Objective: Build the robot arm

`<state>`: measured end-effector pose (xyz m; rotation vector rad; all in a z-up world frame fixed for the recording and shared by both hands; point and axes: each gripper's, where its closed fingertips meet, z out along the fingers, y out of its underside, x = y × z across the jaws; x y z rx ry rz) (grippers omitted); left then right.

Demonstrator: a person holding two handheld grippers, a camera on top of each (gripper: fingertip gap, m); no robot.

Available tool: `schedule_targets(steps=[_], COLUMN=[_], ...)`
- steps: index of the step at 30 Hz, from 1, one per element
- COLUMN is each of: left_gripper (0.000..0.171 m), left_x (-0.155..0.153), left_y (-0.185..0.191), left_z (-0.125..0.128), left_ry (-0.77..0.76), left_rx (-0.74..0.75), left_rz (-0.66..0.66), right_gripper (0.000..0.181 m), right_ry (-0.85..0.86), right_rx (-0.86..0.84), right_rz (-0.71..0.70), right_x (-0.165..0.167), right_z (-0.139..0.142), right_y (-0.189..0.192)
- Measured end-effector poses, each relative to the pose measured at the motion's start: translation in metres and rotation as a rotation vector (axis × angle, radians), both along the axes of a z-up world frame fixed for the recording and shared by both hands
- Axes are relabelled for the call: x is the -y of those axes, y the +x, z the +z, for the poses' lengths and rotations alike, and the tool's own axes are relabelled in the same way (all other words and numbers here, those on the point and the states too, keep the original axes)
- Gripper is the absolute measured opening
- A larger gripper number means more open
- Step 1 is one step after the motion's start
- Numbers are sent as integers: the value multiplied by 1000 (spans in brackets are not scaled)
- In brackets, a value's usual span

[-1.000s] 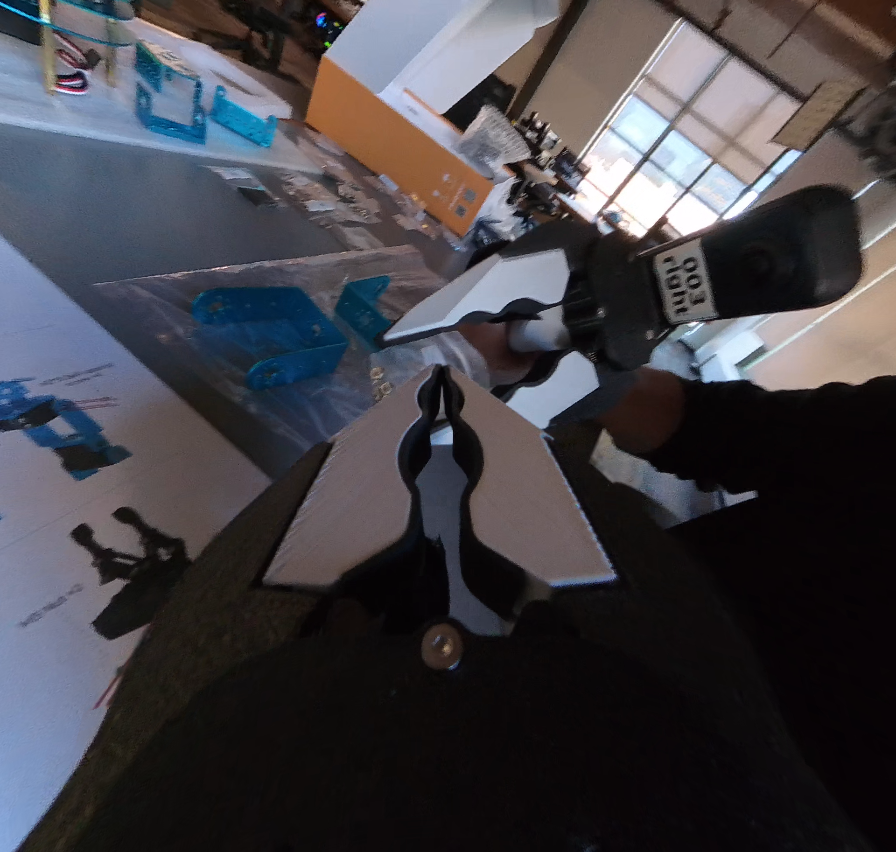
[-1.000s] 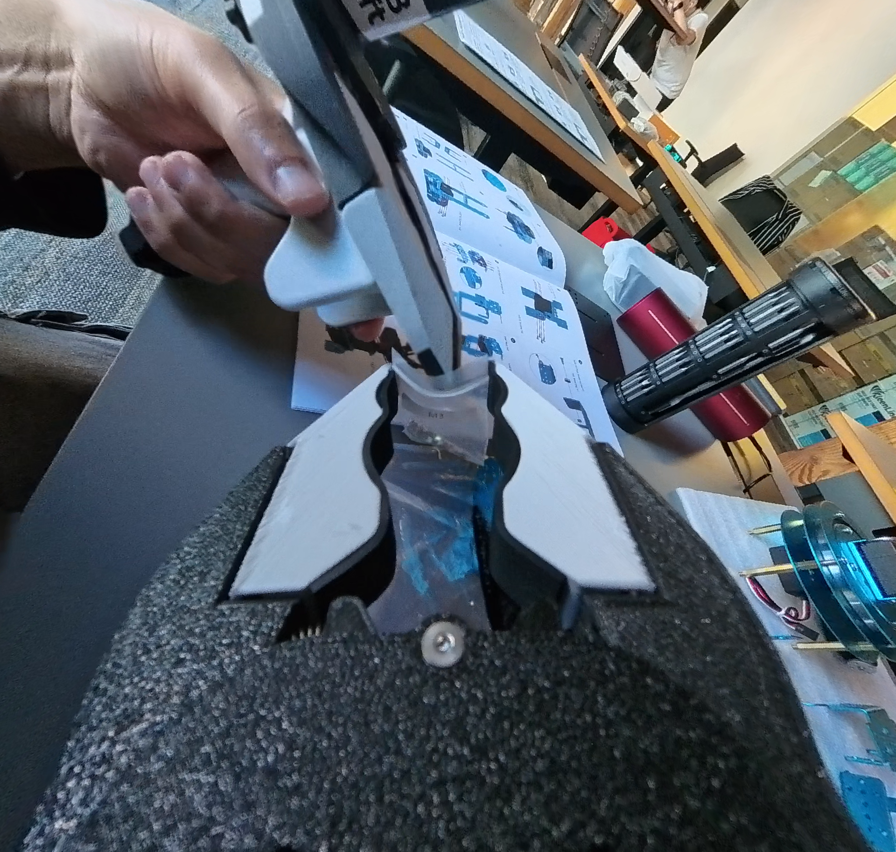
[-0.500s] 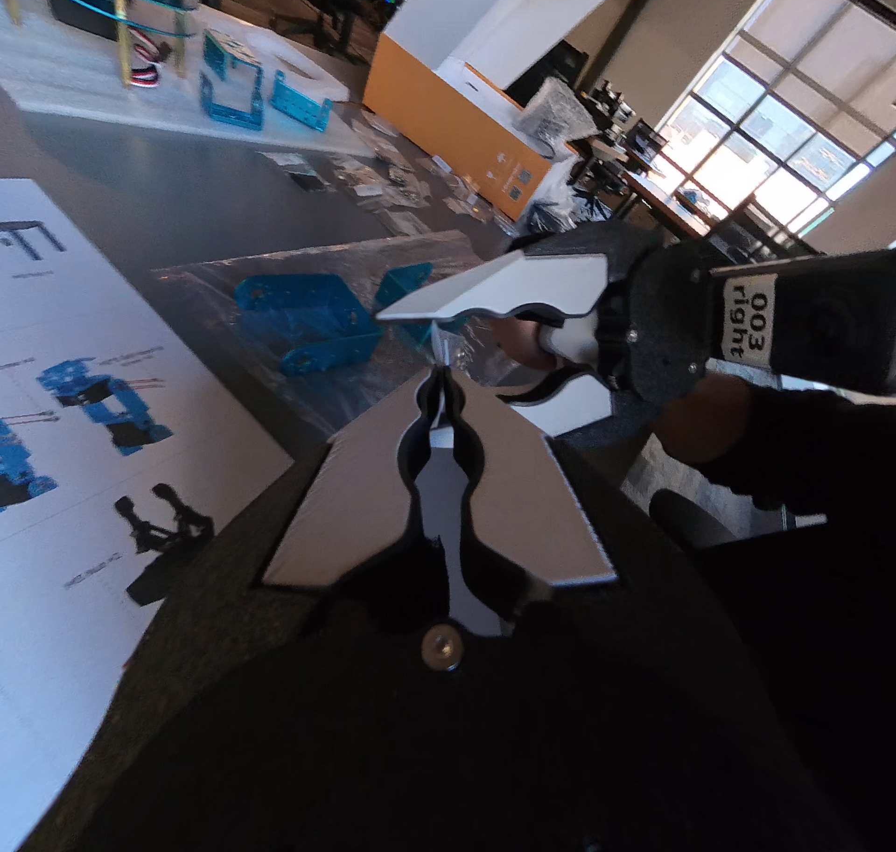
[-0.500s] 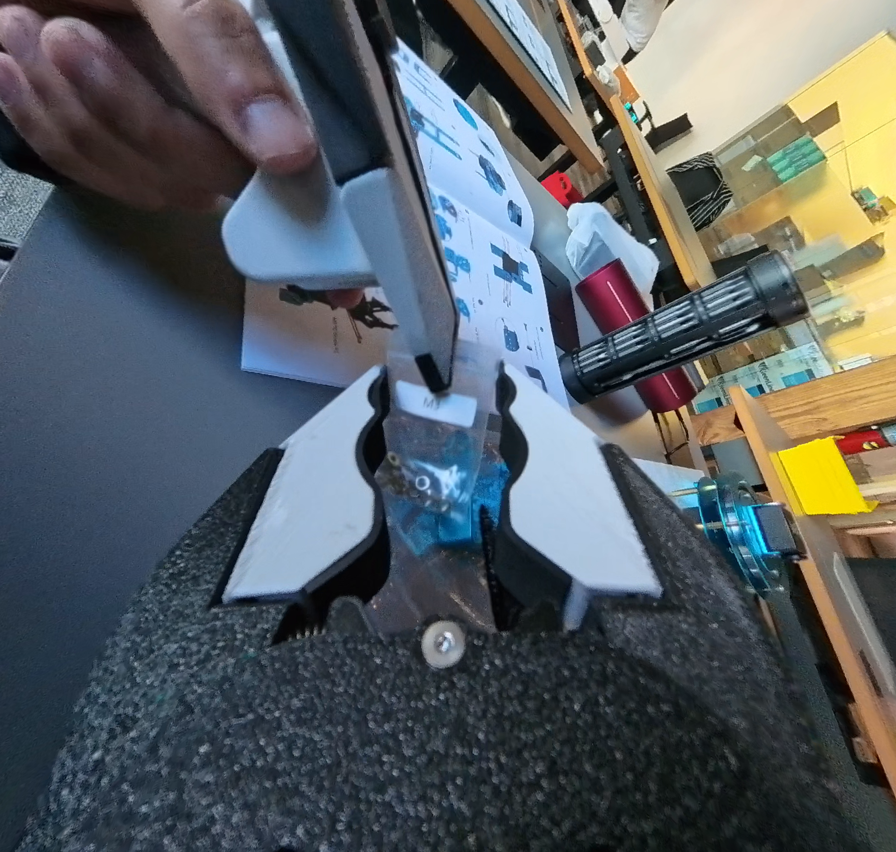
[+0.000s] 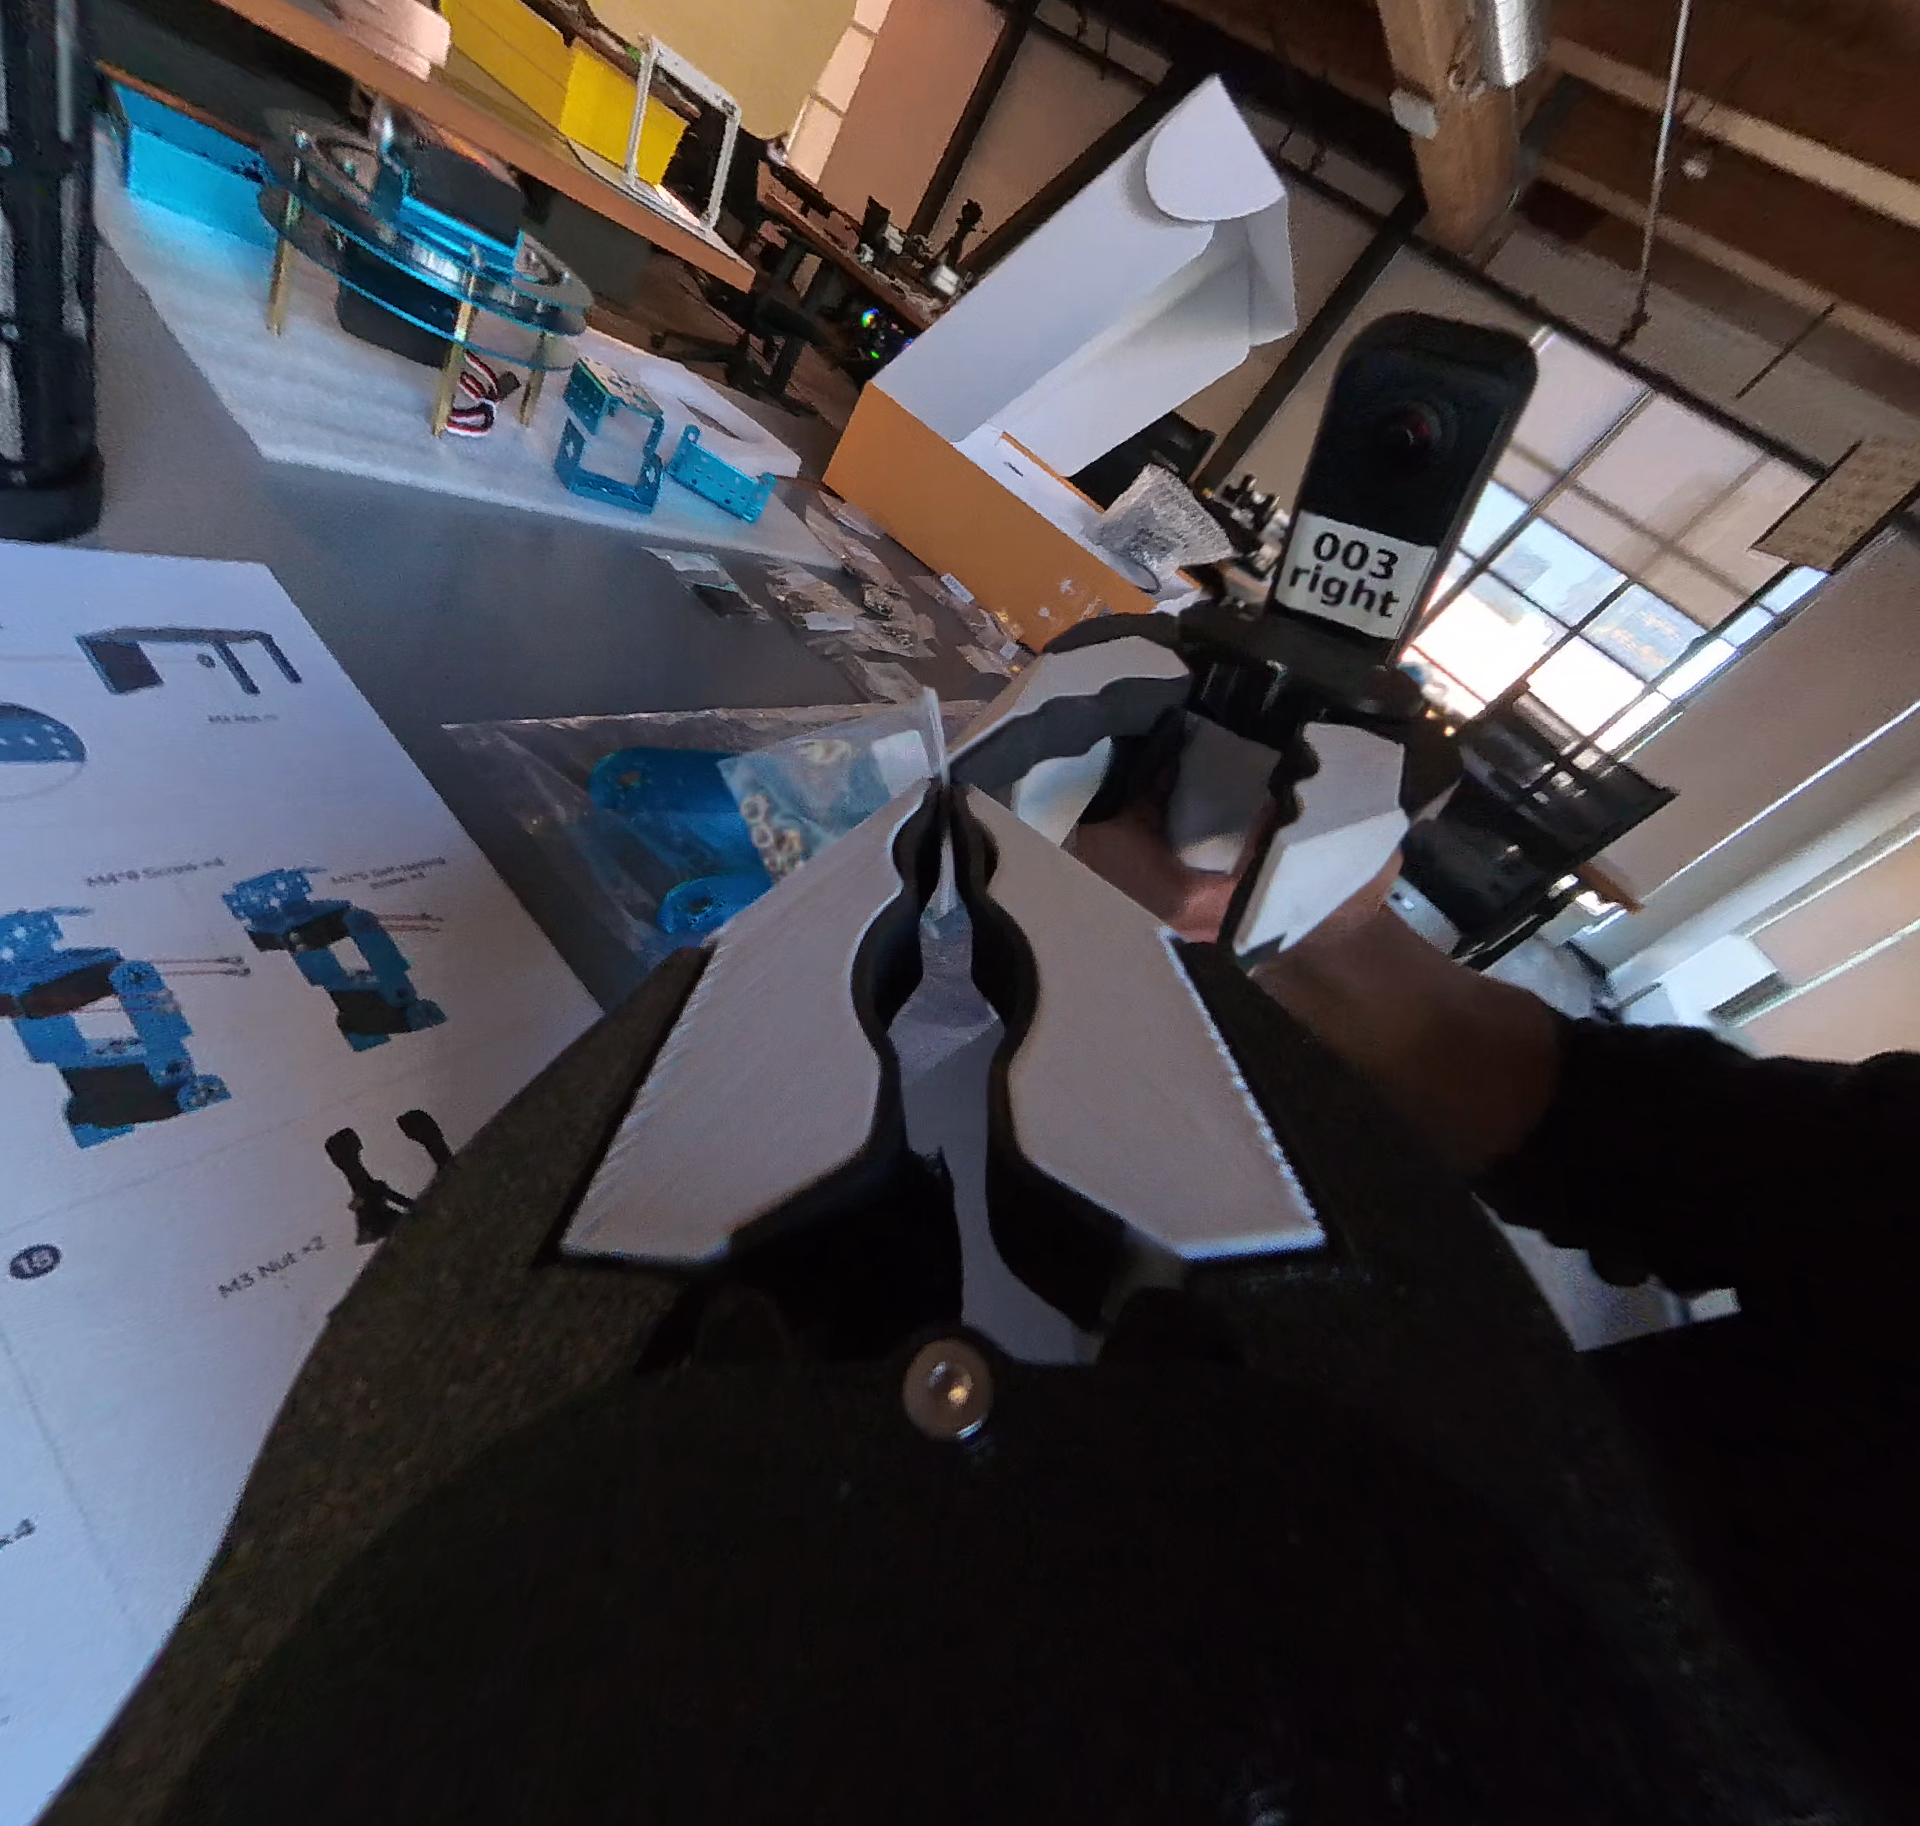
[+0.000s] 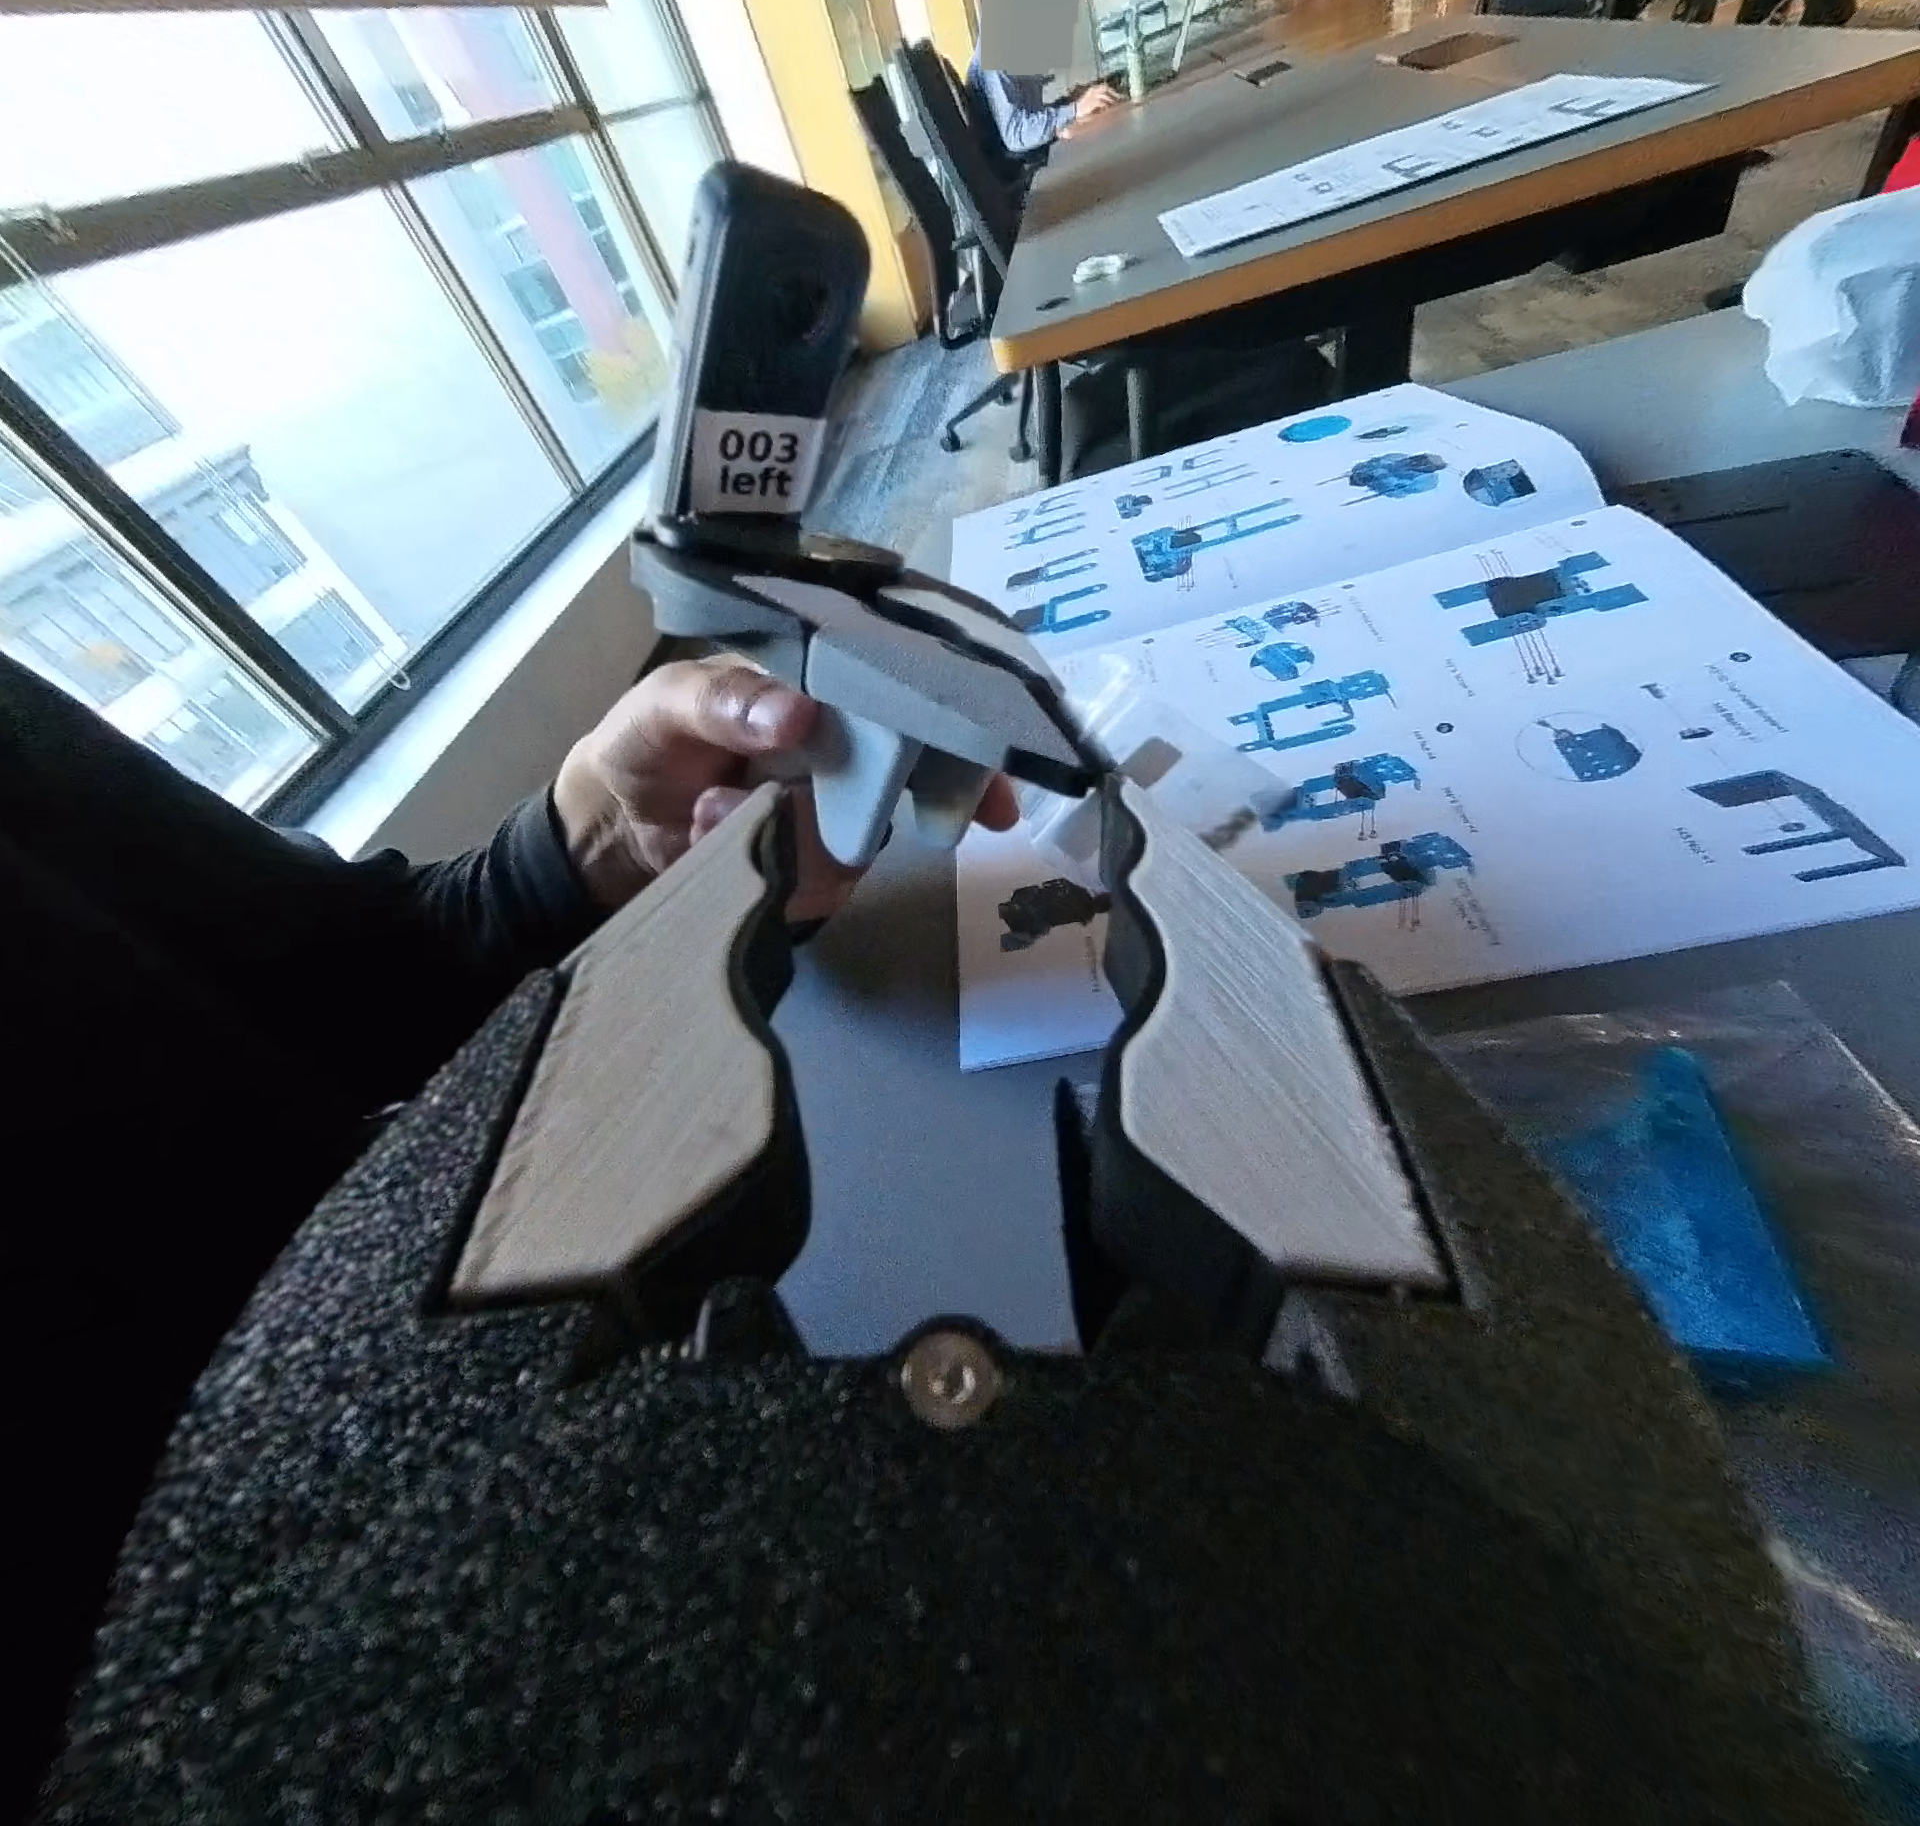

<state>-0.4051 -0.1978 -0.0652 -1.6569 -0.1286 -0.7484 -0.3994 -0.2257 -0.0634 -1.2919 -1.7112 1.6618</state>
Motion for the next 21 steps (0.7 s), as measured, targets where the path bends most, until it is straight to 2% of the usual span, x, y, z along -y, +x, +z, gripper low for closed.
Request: schedule_targets(steps=[4, 7, 10, 15, 19, 21], left_gripper=[4, 0, 0, 0, 0, 0], left_x=[0, -1, -6, -6, -4, -4], left_y=[7, 19, 22, 19, 18, 8], left_z=[3, -1, -1, 4, 6, 6], left_ry=[35, 44, 53, 56, 47, 25], left_rx=[-168, -373, -513, -584, -557, -546], left_rz=[33, 49, 141, 212, 210, 254], right_gripper=[58, 39, 28, 26, 21, 22], right_ry=[-157, -296, -324, -292, -255, -237], right_rx=[18, 47, 50, 55, 52, 48], right_rz=[4, 22, 16, -32, -31, -34], right_x=[-4, -9, -12, -26, -25, -25], right_z=[9, 12, 12, 11, 10, 10], right_y=[0, 0, 0, 0, 1, 1])
